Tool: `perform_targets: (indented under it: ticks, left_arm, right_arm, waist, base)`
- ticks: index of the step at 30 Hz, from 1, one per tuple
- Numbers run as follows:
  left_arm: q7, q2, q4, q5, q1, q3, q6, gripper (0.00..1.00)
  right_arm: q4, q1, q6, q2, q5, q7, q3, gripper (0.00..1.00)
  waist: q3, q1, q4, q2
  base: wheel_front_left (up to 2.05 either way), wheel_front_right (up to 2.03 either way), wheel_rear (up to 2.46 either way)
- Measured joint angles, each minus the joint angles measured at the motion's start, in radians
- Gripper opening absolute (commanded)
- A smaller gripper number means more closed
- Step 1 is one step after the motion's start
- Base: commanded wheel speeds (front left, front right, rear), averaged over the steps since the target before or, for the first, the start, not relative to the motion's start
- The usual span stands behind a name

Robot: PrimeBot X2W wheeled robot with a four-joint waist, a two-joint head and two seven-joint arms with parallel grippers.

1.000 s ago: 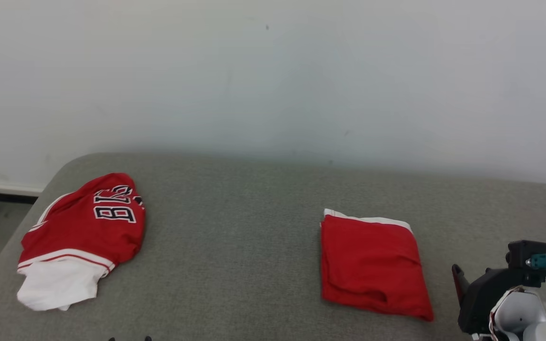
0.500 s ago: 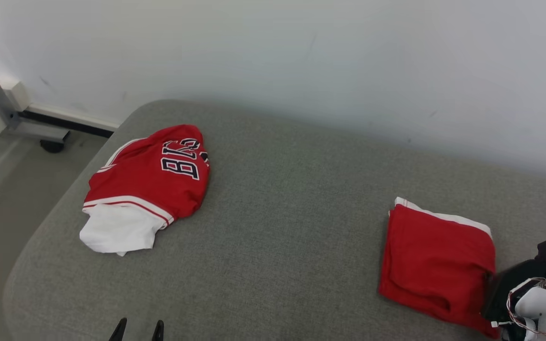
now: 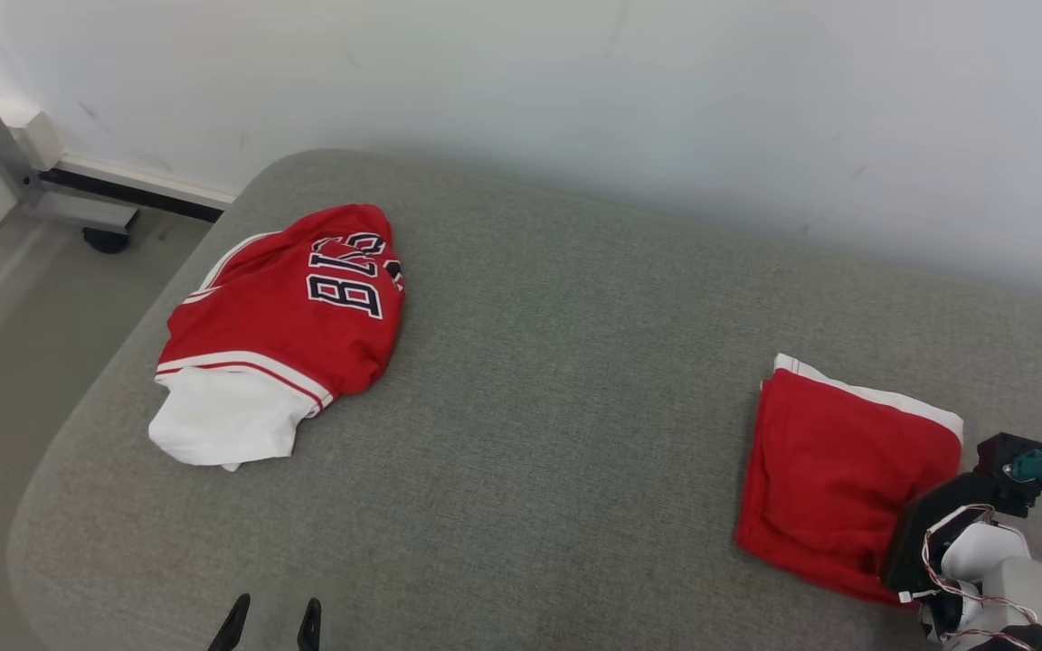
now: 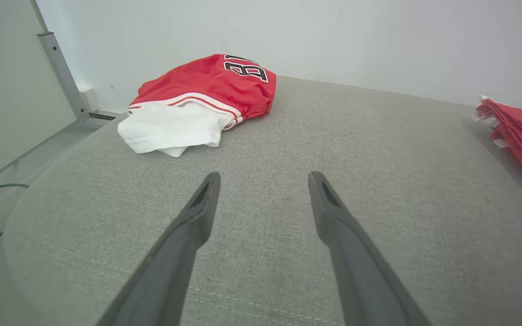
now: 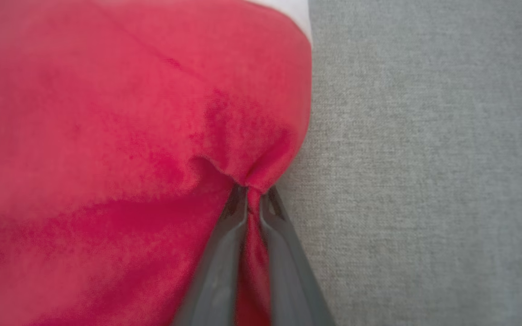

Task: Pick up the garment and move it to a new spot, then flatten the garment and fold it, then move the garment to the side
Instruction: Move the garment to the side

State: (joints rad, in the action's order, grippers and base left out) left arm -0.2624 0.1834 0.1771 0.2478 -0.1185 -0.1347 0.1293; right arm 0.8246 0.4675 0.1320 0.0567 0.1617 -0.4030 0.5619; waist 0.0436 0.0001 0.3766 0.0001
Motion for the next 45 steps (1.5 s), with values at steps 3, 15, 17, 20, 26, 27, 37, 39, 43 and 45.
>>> perform_targets:
  ticks: [3,15,17,20,26,27,37,39,43,45]
  left_arm:
    - [0.000,-0.002,-0.009,0.000,0.001,0.001,0.000,1.00]
    - [0.000,-0.010,-0.110,-0.010,0.053,-0.021,0.000,1.00]
    - [0.000,-0.003,-0.132,-0.012,0.070,-0.031,0.000,1.00]
    - [0.000,0.008,-0.166,-0.015,0.102,-0.053,0.000,1.00]
    - [0.000,0.046,-0.243,-0.011,0.147,-0.090,0.000,1.00]
    - [0.000,0.053,-0.260,-0.008,0.147,-0.091,0.000,1.00]
    - [0.013,0.110,-0.404,-0.002,0.161,-0.072,0.000,1.00]
    - [0.018,0.112,-0.411,-0.002,0.161,-0.079,0.000,1.00]
    - [0.022,0.113,-0.411,-0.001,0.160,-0.088,-0.001,1.00]
    - [0.022,0.111,-0.404,0.000,0.160,-0.090,-0.002,1.00]
  right_arm:
    - [0.008,0.005,0.000,-0.001,0.016,0.026,-0.026,0.00]
    - [-0.037,0.008,0.000,0.139,0.081,0.084,-0.223,0.00]
    - [-0.037,0.016,0.000,0.182,0.087,0.086,-0.263,0.00]
    - [-0.038,0.045,0.000,0.258,0.091,0.096,-0.328,0.00]
    - [-0.046,0.090,0.000,0.416,0.113,0.175,-0.384,0.00]
    - [-0.048,0.097,0.000,0.440,0.125,0.191,-0.383,0.00]
    - [-0.096,0.123,0.000,0.473,0.228,0.404,-0.349,0.00]
    - [-0.113,0.137,0.000,0.468,0.254,0.420,-0.330,0.00]
    - [-0.130,0.139,0.000,0.445,0.309,0.421,-0.312,1.00]
    - [-0.156,0.138,0.000,0.430,0.333,0.430,-0.288,1.00]
  waist:
    - [-0.004,0.0000,-0.025,0.0000]
    - [0.016,0.0001,-0.200,0.0001]
    - [0.028,0.0001,-0.236,0.0001]
    - [0.054,0.0001,-0.287,0.0001]
    - [0.143,0.0001,-0.355,0.0001]
    - [0.160,0.0001,-0.365,0.0000]
    - [0.300,0.0002,-0.441,0.0002]
    - [0.318,0.0002,-0.453,0.0001]
    - [0.337,0.0001,-0.470,0.0002]
    - [0.335,0.0002,-0.471,0.0001]
  base:
    - [0.00,0.00,0.00]
    - [0.00,0.00,0.00]
    - [0.00,0.00,0.00]
    - [0.00,0.00,0.00]
    - [0.00,0.00,0.00]
    - [0.00,0.00,0.00]
    - [0.00,0.00,0.00]
    - [0.00,0.00,0.00]
    - [0.00,0.00,0.00]
    - [0.00,0.00,0.00]
